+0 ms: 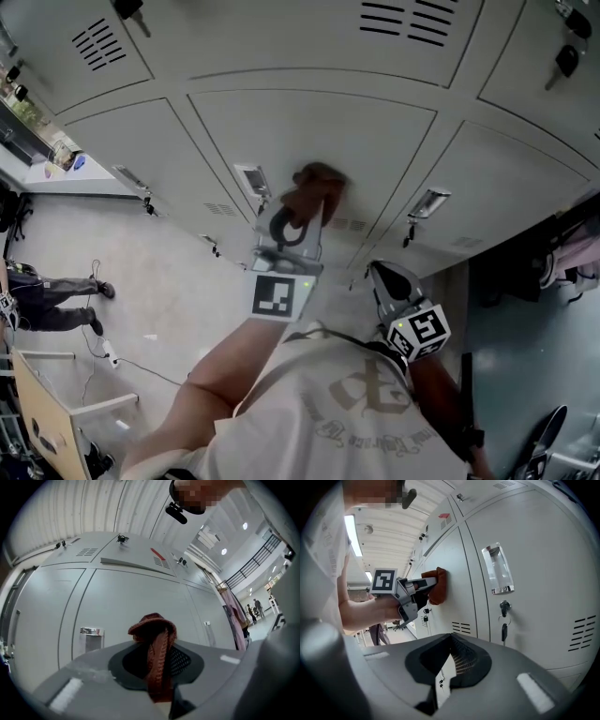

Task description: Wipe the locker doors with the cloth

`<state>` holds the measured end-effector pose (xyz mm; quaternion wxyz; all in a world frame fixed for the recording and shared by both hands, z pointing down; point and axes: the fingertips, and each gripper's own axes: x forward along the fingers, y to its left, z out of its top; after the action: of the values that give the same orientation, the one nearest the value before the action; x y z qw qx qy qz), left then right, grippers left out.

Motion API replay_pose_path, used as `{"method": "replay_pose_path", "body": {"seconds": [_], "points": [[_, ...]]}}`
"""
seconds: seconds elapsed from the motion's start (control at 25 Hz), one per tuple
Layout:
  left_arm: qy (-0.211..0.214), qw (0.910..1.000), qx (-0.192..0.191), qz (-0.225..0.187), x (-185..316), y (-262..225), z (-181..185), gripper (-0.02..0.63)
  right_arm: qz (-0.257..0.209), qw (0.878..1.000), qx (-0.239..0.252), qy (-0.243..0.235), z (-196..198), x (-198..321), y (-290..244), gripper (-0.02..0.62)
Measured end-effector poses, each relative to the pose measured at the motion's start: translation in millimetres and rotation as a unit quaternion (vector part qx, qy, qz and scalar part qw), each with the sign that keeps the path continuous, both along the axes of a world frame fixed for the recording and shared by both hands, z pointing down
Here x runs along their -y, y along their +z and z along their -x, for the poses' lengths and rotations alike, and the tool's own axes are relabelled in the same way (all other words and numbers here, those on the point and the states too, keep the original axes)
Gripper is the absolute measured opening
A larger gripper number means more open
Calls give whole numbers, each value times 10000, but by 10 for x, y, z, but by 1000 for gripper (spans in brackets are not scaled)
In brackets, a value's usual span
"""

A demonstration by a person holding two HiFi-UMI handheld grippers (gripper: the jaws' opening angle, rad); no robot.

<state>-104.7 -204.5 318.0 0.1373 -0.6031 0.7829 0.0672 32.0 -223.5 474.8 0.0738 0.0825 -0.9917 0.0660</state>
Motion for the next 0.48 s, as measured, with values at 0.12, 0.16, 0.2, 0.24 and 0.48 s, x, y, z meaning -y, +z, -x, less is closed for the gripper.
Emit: {"method": "replay_pose_path", "body": {"seconds": [0.12, 0.16, 0.2, 0.24, 0.48], "points": [[-262, 9996, 86, -5, -116, -5, 160, 80, 20, 10000, -30, -48, 62, -68, 36, 8], [-327, 9994, 78, 14, -151, 1, 213, 80, 19, 10000, -47, -65, 86, -92, 45, 8], [-378, 9993, 76, 32, -186, 5, 265, 80, 17, 9999, -61, -83, 115, -117, 47, 8], [-416, 9991, 95, 43, -218, 5, 313, 80, 12, 9999, -66, -101, 146, -141, 45, 8], [-675, 9976, 133, 18, -406, -17, 570, 80, 33, 9998, -38, -211, 296, -256, 43, 8]]}}
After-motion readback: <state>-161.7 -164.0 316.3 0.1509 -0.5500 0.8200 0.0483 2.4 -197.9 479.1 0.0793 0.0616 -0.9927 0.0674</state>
